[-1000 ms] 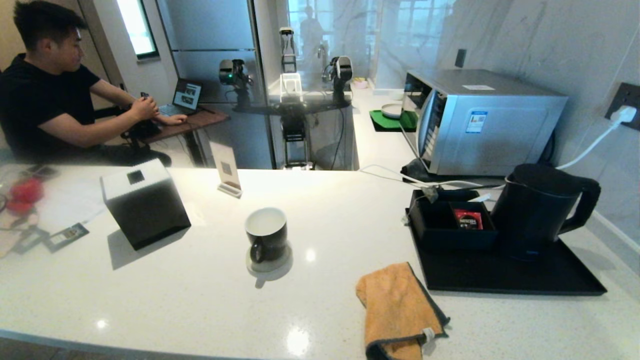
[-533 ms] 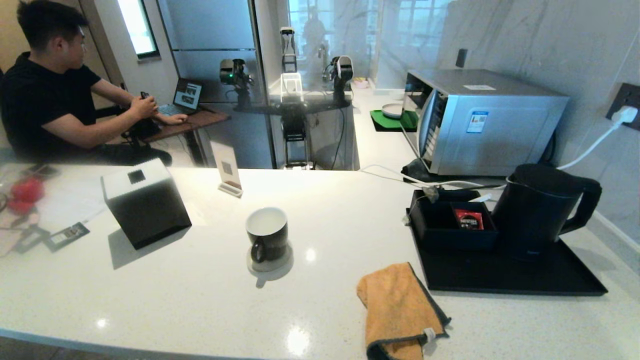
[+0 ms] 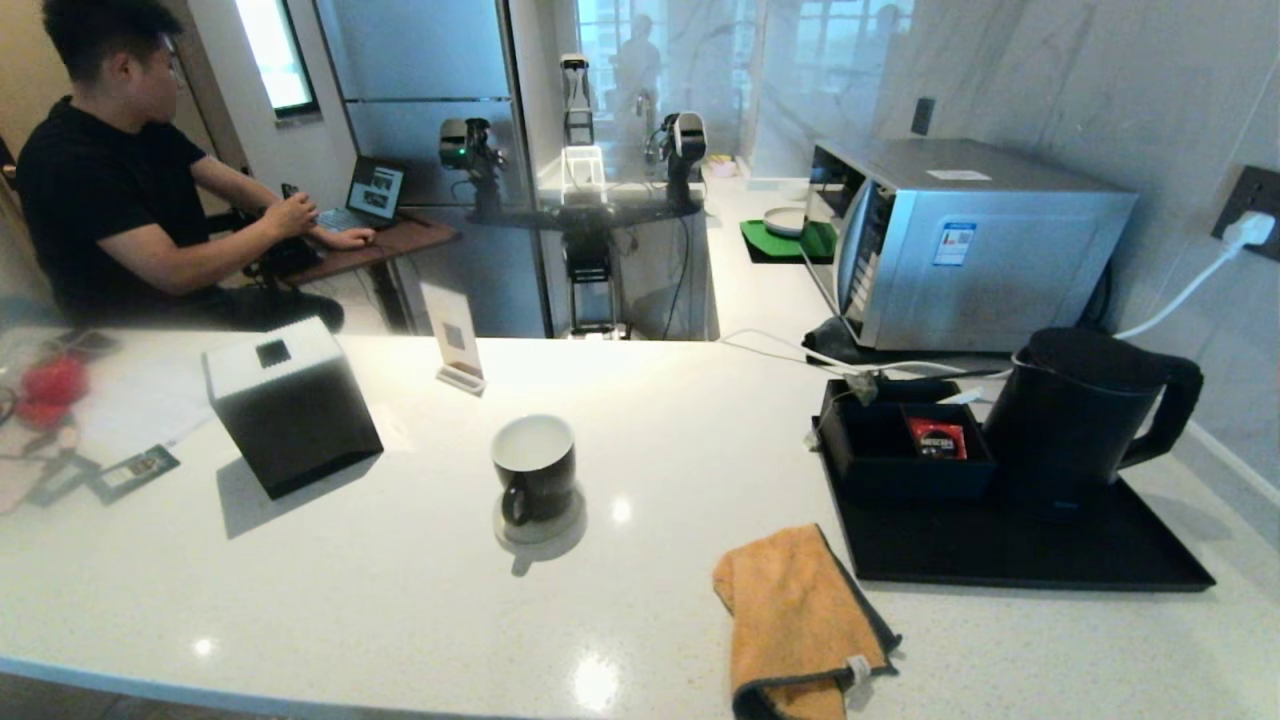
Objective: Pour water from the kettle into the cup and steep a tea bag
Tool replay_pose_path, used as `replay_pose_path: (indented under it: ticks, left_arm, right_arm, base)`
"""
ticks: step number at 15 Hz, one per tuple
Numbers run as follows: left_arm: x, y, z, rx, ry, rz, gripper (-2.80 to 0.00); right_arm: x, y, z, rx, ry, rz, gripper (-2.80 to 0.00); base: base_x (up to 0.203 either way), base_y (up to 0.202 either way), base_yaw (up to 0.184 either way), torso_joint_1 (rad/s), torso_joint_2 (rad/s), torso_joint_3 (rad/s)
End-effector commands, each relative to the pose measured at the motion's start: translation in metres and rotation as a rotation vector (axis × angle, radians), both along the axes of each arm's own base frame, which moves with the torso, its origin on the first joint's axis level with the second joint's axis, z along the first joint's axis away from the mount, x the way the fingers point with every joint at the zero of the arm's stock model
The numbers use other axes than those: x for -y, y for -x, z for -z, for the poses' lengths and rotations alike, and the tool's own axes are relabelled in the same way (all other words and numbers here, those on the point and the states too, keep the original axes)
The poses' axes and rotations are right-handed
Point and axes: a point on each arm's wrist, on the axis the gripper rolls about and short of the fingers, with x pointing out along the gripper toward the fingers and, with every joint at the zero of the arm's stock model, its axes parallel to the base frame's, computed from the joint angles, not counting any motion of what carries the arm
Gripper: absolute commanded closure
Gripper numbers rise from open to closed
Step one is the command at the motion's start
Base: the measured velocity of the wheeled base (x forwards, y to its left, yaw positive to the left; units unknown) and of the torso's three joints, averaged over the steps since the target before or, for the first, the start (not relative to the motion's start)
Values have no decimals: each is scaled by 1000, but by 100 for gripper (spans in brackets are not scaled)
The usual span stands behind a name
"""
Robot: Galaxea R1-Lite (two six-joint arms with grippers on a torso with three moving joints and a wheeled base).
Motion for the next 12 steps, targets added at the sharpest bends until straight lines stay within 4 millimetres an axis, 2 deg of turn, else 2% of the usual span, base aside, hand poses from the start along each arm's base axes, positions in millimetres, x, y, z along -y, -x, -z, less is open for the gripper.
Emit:
replay_pose_path:
  ticks: [1,6,9,12]
  left_arm:
    - [0,0,0,1,1,0,0]
    - [0,0,0,1,1,0,0]
    - [0,0,0,1,1,0,0]
    - [0,0,0,1,1,0,0]
  right_arm:
    - [0,0,0,-1,1,-1,0]
    - [0,0,-5,49,-2,1,0]
    - [0,0,-21,131,-5,3,0]
    - [0,-7,-43,123,-26,12,0]
  base:
    - [0,0,0,0,0,0]
    - [0,0,0,0,0,0]
    - [0,0,0,0,0,0]
    - [0,0,0,0,0,0]
